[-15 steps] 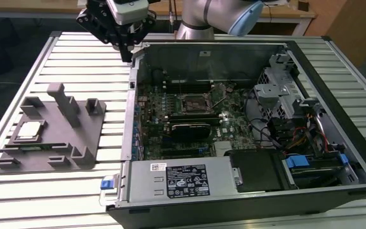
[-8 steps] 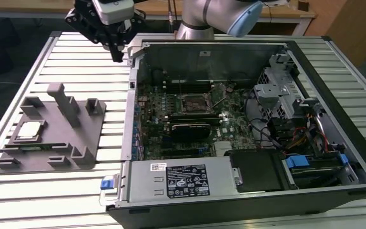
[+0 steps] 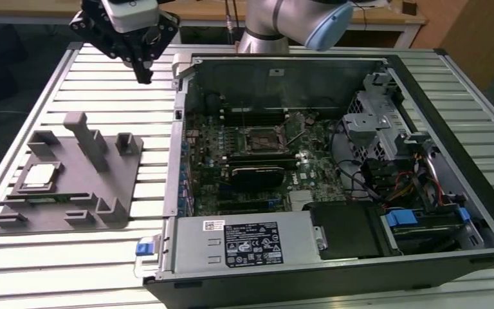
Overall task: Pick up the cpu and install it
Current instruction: 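Reach for the cpu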
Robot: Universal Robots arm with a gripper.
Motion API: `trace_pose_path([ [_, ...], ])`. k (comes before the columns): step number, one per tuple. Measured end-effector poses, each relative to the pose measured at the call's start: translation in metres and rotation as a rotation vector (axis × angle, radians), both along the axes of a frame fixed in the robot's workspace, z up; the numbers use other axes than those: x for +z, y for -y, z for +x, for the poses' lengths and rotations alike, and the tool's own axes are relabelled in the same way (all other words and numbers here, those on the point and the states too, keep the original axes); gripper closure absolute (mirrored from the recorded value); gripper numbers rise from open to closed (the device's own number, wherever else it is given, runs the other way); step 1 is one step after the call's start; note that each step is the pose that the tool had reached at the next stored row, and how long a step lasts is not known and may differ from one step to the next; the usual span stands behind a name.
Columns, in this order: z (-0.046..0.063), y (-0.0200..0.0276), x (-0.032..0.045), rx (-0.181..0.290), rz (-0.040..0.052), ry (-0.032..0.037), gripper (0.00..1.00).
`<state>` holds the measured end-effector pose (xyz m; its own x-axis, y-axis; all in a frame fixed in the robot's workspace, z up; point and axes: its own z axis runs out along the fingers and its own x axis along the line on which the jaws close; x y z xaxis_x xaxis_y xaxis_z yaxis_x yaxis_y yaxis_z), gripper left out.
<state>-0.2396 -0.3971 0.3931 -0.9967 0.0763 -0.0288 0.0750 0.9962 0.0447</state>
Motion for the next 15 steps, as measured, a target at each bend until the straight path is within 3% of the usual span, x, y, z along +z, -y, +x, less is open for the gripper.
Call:
trace_pose_path([
  [15, -0.038, -0.0018, -0.0003, 0.0, 0.0, 0.0004, 0.89],
])
